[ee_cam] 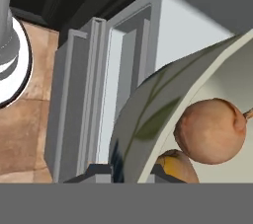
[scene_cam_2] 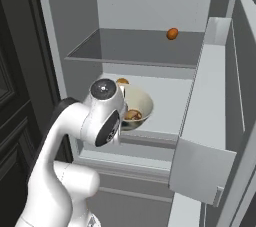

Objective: Pick the chicken drumstick and onion from their plates and place them in the bowl. Then put the bowl in the fridge.

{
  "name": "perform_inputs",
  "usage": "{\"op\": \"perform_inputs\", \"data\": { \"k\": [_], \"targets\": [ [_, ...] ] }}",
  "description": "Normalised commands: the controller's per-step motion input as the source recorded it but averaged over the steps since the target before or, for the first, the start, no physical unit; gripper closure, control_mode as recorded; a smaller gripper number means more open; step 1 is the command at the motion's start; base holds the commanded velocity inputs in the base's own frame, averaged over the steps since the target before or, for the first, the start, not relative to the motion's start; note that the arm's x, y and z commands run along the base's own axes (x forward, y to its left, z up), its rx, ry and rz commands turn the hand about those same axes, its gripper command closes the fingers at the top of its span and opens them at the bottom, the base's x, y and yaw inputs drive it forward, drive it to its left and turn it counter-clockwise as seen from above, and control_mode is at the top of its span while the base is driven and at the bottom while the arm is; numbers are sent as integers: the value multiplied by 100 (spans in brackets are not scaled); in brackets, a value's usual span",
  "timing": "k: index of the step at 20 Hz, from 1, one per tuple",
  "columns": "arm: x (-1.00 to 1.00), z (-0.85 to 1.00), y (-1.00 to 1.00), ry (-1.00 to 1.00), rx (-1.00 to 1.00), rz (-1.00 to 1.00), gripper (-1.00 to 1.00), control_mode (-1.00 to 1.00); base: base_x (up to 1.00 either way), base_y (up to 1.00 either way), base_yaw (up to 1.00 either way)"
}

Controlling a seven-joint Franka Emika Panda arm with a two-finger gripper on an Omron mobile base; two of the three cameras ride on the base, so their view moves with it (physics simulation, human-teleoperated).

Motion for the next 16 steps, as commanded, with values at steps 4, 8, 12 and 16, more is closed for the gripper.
{"op": "perform_inputs", "data": {
  "k": [4, 8, 12, 16],
  "targets": [
    [34, -8, 0, -8, 0, 9, 100, -100, 0, 0, 0],
    [53, -5, -1, 22, -9, 10, 100, -100, 0, 0, 0],
    [61, -2, -9, 33, -6, 11, 100, -100, 0, 0, 0],
    [60, -7, -19, 13, 0, 9, 100, -100, 0, 0, 0]
  ]
}}
